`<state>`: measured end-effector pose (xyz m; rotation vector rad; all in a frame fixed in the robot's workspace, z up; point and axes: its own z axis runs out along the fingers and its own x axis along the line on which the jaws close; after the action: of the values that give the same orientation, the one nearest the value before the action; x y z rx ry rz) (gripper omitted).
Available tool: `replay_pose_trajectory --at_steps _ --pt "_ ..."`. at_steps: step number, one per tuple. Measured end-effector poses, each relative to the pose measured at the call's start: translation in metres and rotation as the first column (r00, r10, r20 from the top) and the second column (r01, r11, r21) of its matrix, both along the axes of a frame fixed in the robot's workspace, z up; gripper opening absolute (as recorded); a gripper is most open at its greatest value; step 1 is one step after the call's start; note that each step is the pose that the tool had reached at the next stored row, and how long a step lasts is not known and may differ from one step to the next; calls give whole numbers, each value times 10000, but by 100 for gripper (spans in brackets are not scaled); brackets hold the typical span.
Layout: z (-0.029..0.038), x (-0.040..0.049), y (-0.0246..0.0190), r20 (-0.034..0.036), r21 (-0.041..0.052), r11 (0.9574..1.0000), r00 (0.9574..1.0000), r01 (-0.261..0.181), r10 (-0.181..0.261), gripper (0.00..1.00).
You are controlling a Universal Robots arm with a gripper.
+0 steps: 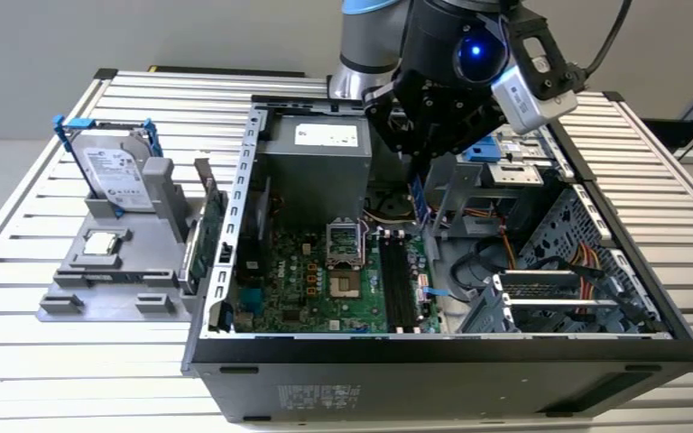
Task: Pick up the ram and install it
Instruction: 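Insert the ram into the slot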
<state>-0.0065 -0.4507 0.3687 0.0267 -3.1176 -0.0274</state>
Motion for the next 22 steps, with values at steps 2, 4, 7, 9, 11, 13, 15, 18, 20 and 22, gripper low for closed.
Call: replay_pose_trajectory --at_steps 2,4,7,9,11,13,15,18,20,22 --pt "-3 0 0 2 -1 10000 10000 -3 3 0" --pt "-4 0 0 4 4 10000 10000 -4 4 0" --pt "-4 0 0 4 9 10000 10000 -4 4 0" --pt "-11 0 0 4 8 10000 10000 -4 4 0" --pt "-21 0 0 4 1 10000 10000 -3 3 0" --pt "-31 0 0 4 -2 10000 10000 -4 4 0" --pt "-39 0 0 6 -2 10000 10000 -3 3 0" --pt "-51 0 0 9 -1 10000 10000 -3 3 0" --pt "-58 0 0 10 -2 10000 10000 -3 3 0" --pt "-68 0 0 11 -2 10000 10000 -4 4 0"
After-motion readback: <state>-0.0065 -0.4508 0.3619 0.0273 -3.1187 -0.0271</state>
